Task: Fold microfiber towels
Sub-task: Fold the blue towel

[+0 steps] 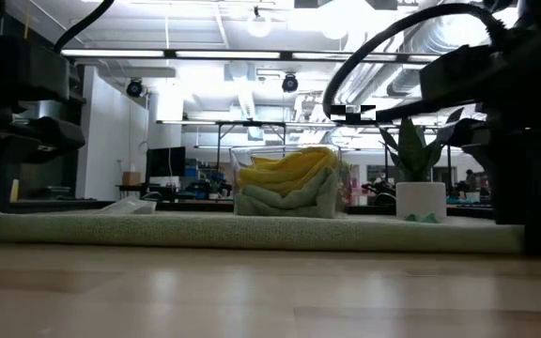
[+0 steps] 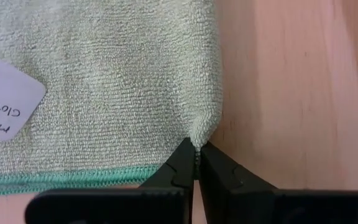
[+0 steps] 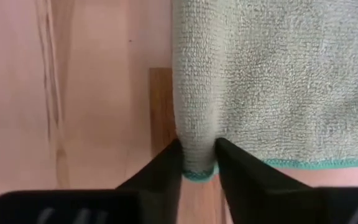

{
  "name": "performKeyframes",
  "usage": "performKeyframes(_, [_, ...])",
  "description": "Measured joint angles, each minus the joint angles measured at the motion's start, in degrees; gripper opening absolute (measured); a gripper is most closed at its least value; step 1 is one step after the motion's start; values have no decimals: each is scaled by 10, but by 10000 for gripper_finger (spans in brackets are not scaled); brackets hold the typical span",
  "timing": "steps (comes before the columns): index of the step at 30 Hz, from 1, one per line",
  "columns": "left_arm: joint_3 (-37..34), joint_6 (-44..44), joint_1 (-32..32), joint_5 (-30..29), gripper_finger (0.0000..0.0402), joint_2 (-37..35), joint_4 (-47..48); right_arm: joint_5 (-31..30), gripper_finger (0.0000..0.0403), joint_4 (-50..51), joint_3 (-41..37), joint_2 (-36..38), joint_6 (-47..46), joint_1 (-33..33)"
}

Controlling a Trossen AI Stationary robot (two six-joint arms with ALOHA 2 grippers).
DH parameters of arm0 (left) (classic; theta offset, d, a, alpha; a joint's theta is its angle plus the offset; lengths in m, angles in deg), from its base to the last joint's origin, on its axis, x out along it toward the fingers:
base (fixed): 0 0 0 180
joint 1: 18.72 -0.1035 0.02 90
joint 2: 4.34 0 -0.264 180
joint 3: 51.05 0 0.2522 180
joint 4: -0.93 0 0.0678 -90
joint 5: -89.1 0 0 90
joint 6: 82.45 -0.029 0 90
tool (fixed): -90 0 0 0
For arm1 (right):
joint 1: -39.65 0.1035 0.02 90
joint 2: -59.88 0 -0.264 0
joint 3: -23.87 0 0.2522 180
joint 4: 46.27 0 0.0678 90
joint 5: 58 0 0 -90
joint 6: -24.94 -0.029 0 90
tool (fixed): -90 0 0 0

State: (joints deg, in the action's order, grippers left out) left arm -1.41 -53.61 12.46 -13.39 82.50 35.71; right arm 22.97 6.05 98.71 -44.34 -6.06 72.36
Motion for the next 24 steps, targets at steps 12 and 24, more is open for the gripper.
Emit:
performKeyframes(12, [-1,112,19,-1,2,1,-26,13,4,-3,2,-14,-88,18])
performKeyframes(24, [-1,322,23,175,0,-68,-78,183,1,-44,-1,91,-175,1])
